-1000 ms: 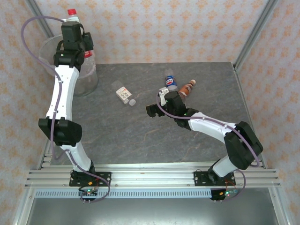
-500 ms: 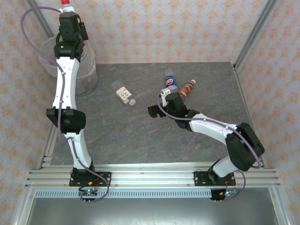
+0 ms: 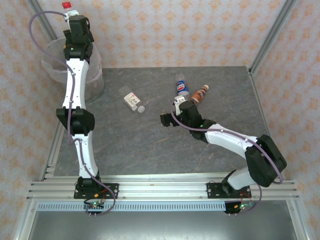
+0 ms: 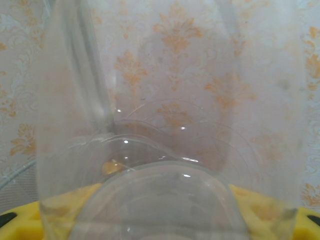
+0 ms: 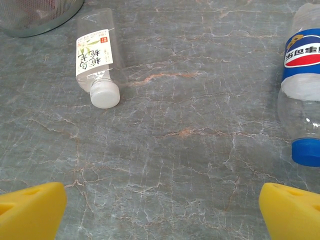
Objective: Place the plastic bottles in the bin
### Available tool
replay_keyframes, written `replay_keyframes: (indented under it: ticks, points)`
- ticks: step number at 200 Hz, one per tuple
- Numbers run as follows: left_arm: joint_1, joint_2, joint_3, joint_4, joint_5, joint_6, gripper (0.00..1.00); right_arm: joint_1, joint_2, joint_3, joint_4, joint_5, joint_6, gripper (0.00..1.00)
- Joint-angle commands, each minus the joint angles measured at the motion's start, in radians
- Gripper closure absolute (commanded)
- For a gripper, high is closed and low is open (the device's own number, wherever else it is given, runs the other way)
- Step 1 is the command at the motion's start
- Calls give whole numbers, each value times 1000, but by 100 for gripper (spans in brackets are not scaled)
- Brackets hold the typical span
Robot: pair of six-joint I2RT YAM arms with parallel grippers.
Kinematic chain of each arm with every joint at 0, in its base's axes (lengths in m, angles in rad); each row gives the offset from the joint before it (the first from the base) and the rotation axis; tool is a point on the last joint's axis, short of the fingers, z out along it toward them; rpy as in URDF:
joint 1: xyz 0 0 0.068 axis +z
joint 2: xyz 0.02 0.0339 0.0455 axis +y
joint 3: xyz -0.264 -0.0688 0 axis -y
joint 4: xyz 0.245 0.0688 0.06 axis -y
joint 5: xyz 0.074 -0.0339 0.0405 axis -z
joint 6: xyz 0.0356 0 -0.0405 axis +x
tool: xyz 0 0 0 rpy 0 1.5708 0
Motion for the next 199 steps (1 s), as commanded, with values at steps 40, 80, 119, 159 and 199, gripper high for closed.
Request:
replay_keyframes:
  ticks: [40,80,119,159,199]
  points:
    - [12,40,42,5,-67,-117,37,5,-34,-20,10,29,-25,1]
    - [13,59,42,-5,-82,-150,32,4,-28,-16,12,26,-37,1]
    - [14,67,52,-21,-63,-168,10,4,-28,-18,14,27,-33,1]
    - [14,55,66,-65,-12,-186,1,4,-31,-21,12,29,-25,1]
    - [13,16,64,-116,96,-216,0,4,-35,-30,36,80,8,1]
